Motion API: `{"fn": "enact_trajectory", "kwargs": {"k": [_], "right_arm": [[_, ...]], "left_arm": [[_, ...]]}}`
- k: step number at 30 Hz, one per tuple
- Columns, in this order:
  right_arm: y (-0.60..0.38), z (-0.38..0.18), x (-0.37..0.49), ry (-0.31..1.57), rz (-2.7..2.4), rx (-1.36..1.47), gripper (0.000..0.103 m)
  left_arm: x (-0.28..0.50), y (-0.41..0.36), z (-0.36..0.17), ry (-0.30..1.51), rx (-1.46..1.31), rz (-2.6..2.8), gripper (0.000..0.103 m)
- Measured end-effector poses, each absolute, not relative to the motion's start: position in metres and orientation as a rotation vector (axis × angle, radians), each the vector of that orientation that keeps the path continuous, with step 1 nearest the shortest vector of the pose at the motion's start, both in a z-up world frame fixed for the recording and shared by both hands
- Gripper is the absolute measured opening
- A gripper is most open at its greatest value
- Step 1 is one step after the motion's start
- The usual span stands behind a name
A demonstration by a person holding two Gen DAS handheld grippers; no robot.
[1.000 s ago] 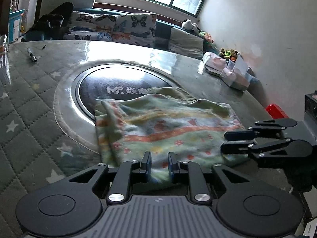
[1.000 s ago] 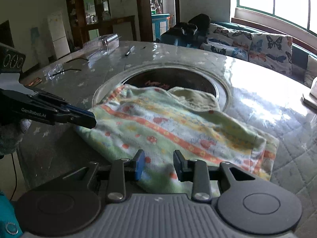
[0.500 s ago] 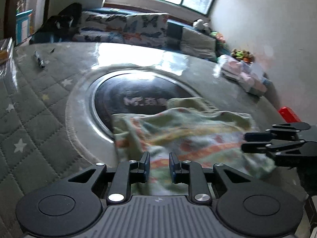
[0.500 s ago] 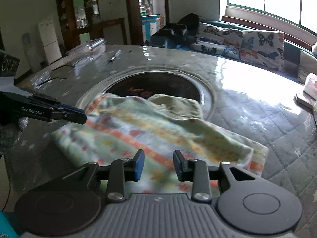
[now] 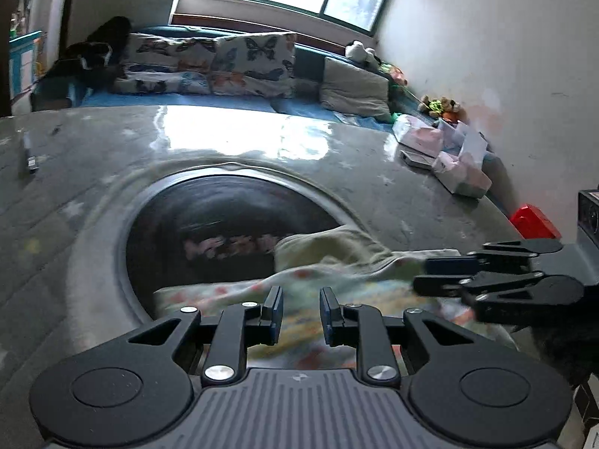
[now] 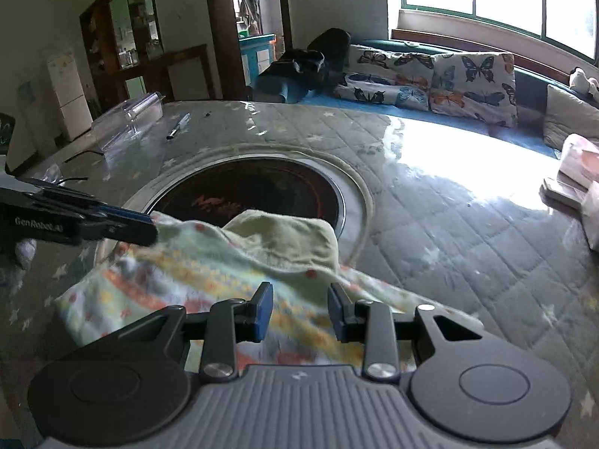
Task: Fold clothes
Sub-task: 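Release the shirt and flatten the folded bundle with both grippers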
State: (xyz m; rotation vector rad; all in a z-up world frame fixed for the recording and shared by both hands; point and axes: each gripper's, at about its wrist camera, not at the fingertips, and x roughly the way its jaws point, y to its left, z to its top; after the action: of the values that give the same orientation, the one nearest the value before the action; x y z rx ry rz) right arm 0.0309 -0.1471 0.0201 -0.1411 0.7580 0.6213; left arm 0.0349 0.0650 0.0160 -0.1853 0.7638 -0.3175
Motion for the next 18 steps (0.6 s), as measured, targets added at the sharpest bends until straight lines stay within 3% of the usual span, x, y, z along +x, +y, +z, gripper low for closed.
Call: {"fn": "enact_trajectory", "kwargs": {"k": [8,18], "right_arm": [[-0.153,0.006,0.045,0.786,0.576,-0.133,0.032],[-0.138,0.033,0.002,0.730,0.700,-0.199,0.032]], "left_arm": [[0.069,0.060,-0.011,0.834,-0.185,-0.286,0.025],[0.043,0.060,0.010,0.789,-0.189,-0.312,0.024]]}}
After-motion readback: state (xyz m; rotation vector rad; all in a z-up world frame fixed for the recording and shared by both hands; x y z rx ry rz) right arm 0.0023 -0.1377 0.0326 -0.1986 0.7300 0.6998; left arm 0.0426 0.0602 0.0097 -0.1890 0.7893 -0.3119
